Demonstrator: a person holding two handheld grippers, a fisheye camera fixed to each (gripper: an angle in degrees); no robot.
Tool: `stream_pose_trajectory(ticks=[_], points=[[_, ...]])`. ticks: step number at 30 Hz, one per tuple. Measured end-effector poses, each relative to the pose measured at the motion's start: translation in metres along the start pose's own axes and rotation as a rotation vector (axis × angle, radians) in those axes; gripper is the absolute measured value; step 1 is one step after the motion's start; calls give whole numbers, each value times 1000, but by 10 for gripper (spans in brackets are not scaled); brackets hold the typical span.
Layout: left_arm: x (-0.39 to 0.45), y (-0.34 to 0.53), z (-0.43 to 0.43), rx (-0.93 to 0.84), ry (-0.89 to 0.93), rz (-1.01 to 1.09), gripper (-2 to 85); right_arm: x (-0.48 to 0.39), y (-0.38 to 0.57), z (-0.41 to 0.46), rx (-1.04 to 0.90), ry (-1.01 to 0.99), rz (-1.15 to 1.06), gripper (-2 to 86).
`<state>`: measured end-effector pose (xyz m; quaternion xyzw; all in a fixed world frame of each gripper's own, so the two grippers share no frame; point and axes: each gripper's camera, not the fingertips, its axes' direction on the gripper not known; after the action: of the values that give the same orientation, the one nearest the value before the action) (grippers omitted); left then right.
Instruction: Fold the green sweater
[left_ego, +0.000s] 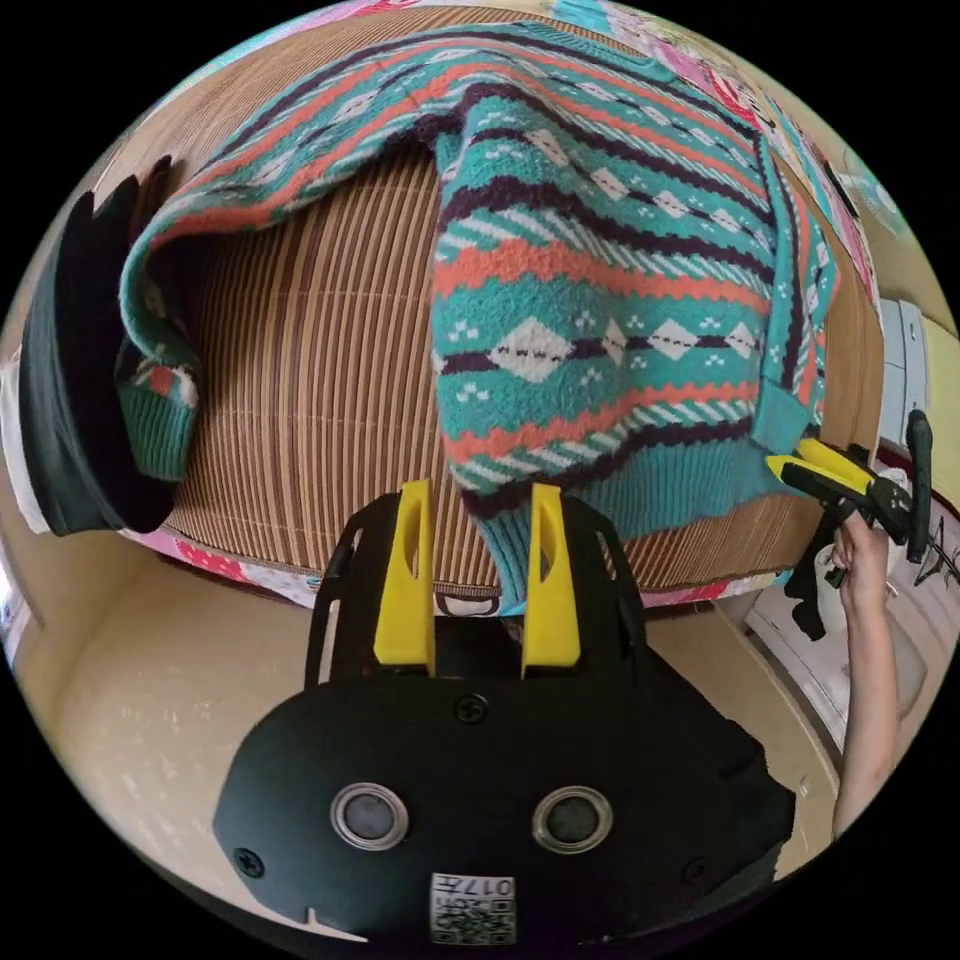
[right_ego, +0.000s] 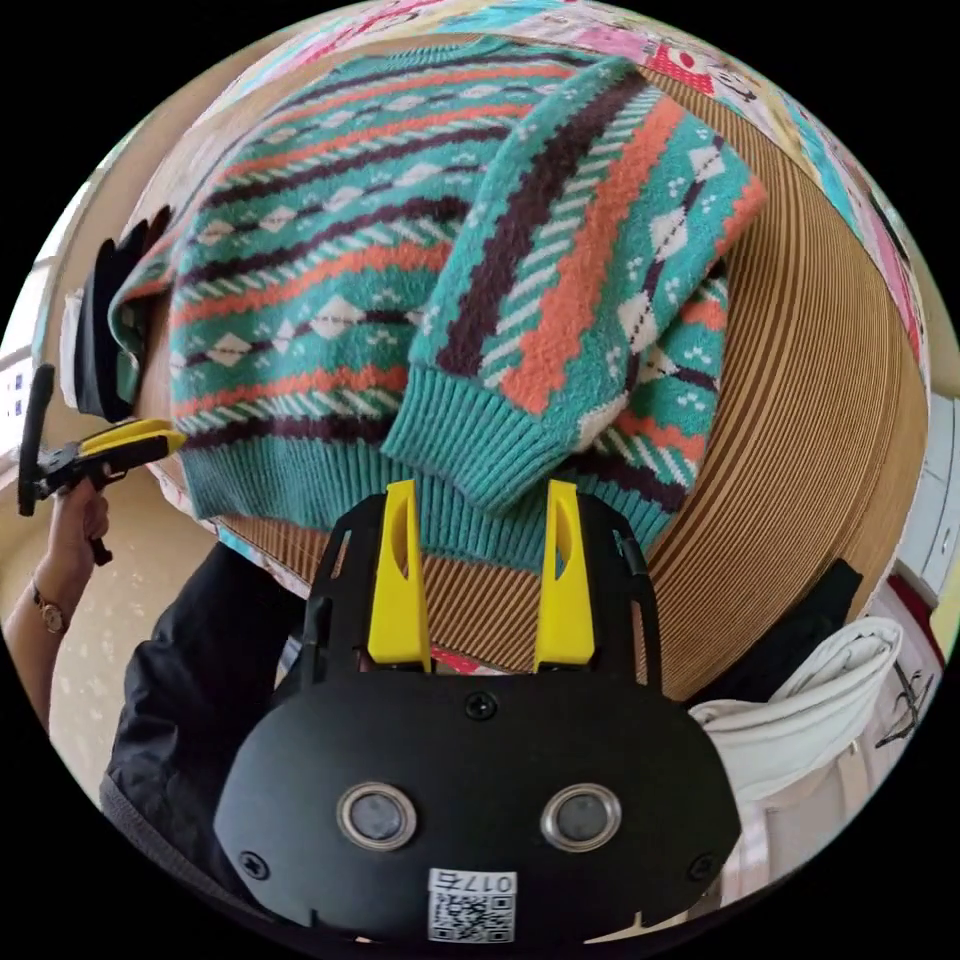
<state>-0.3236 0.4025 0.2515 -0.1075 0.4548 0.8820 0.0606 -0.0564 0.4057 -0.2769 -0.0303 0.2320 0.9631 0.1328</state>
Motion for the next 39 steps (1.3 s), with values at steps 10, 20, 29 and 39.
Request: stream_pose_trajectory(ticks=[10, 20, 29, 39], points=[[-53, 21, 22, -197, -78, 77, 44, 33, 71, 20, -99, -18, -28, 53], [-201, 64, -28, -223, 82, -126, 60, 160, 166, 0, -161, -885, 377, 199], [-306, 76, -82, -198, 101, -183, 47, 300, 224, -22, -201, -1540, 534, 32], [-457, 76, -136, 71, 505, -522, 80, 580, 480, -166, 1399, -1493, 1132, 41]])
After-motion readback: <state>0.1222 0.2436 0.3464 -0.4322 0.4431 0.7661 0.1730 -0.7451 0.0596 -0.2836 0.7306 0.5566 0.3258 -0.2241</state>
